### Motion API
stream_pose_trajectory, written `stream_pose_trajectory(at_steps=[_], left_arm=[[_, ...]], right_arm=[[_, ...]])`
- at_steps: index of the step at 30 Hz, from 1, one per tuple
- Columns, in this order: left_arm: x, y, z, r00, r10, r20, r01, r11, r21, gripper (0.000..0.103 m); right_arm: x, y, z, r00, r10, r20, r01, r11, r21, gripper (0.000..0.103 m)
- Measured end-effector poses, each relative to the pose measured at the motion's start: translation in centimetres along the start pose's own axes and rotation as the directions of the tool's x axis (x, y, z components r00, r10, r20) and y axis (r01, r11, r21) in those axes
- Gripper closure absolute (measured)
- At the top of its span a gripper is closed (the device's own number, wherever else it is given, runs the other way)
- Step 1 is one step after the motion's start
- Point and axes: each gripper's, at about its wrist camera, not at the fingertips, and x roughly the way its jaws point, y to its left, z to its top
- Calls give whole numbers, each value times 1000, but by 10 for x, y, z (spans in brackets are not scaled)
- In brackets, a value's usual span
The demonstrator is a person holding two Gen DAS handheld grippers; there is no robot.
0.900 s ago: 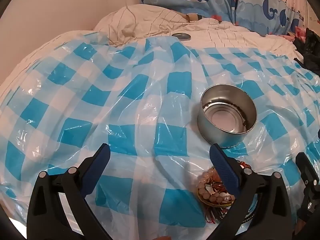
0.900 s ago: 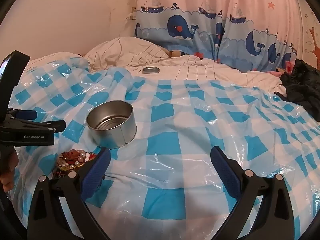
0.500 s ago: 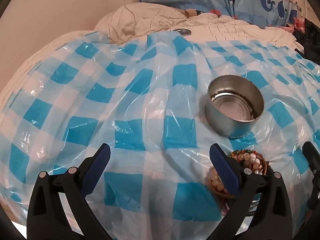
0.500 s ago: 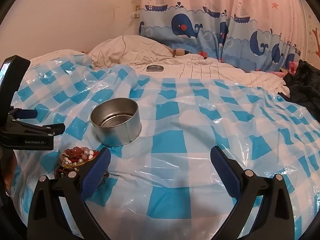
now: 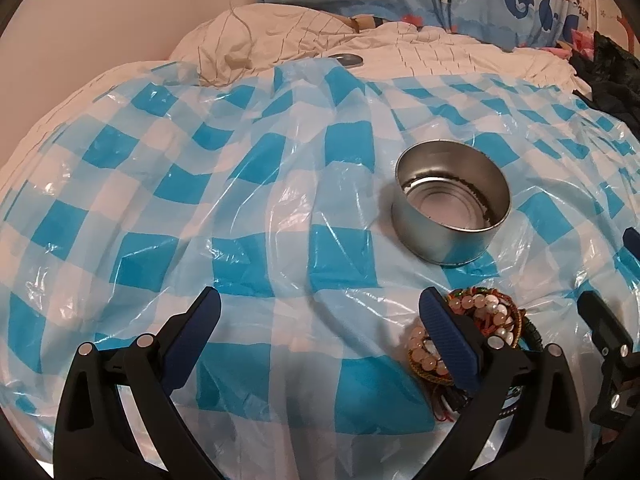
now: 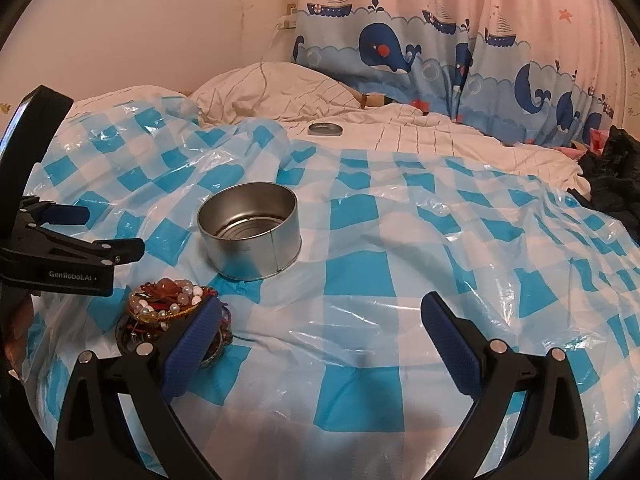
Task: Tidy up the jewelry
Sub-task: 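Move the left gripper over the pile of bracelets beside the silver tin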
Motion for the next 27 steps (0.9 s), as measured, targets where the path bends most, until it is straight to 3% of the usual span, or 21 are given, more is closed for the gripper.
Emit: stream_pose_trajectory(at_steps=[27], left_arm=[[-3,-8,4,1000,6,22,-7,1000,25,8]], right_arm=[[-1,4,0,999,39,-8,-39,999,-22,7]])
